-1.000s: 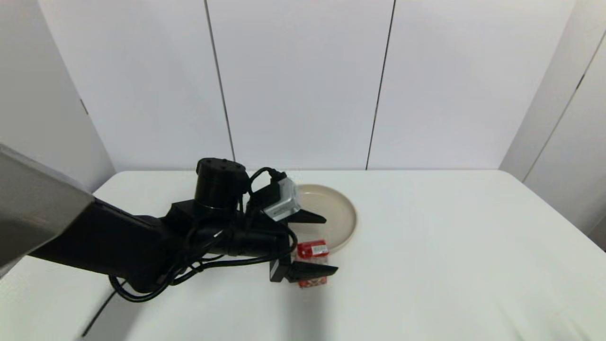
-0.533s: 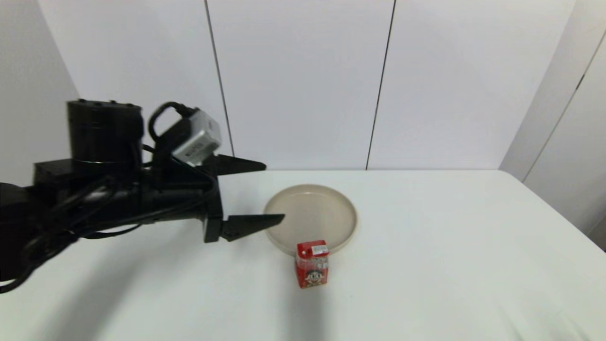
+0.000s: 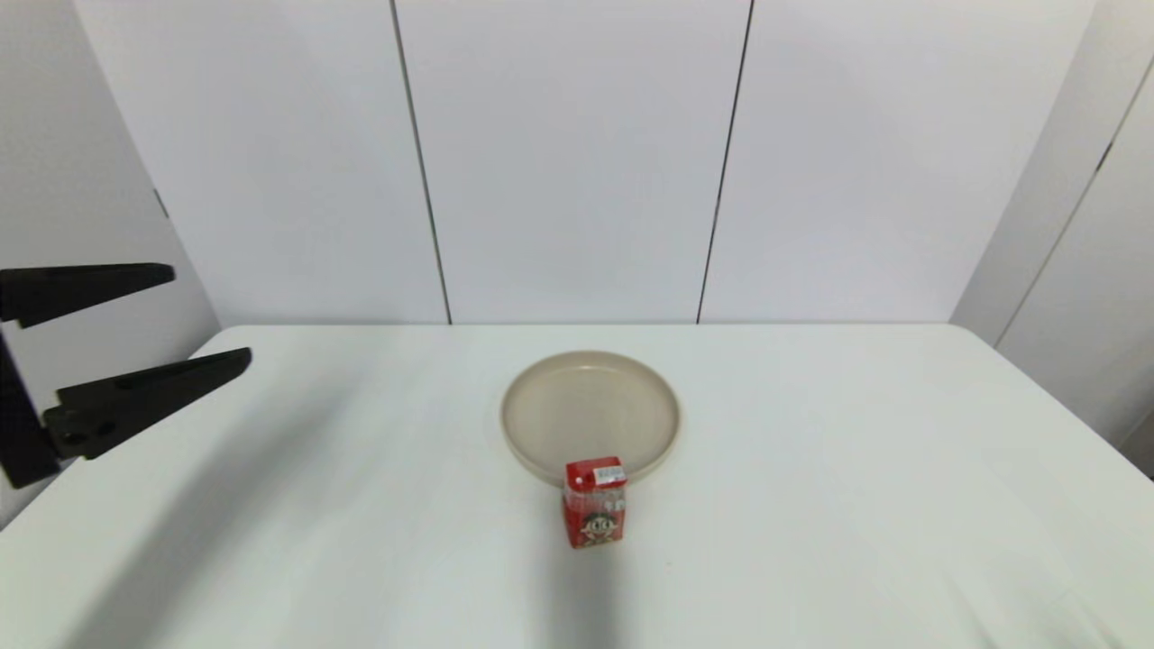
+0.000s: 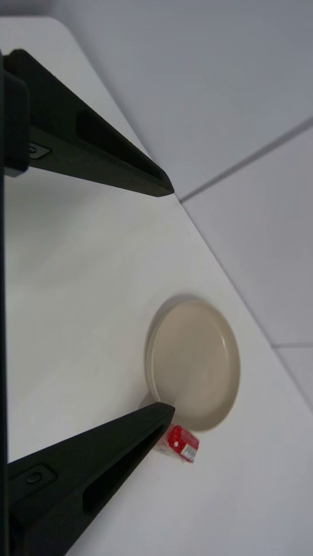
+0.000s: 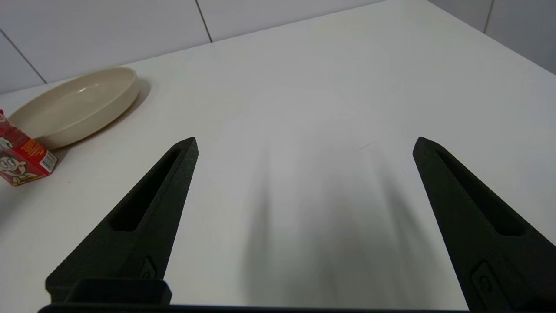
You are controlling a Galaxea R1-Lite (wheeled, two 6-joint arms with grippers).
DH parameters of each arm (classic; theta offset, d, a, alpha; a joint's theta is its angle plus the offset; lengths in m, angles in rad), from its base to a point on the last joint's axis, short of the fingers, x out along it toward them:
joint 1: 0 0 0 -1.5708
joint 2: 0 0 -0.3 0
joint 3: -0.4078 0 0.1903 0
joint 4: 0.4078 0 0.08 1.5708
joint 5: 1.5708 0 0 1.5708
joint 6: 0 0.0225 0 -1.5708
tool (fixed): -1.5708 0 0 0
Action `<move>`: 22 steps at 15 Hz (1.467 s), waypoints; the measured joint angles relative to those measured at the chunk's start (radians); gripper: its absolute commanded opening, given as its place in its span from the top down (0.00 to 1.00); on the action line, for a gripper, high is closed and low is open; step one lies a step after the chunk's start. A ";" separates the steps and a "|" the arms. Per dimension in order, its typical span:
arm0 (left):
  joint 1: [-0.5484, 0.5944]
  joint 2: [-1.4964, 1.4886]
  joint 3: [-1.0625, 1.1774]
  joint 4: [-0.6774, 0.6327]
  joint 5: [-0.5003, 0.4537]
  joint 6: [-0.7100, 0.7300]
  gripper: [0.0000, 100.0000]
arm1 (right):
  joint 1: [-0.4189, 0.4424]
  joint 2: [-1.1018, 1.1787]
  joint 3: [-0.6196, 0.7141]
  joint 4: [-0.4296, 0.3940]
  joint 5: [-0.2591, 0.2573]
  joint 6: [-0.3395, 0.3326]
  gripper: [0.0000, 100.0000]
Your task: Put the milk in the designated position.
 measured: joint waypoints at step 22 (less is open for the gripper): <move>0.033 -0.984 0.774 0.067 0.518 -0.193 0.00 | 0.000 0.000 0.000 0.000 0.000 0.000 0.00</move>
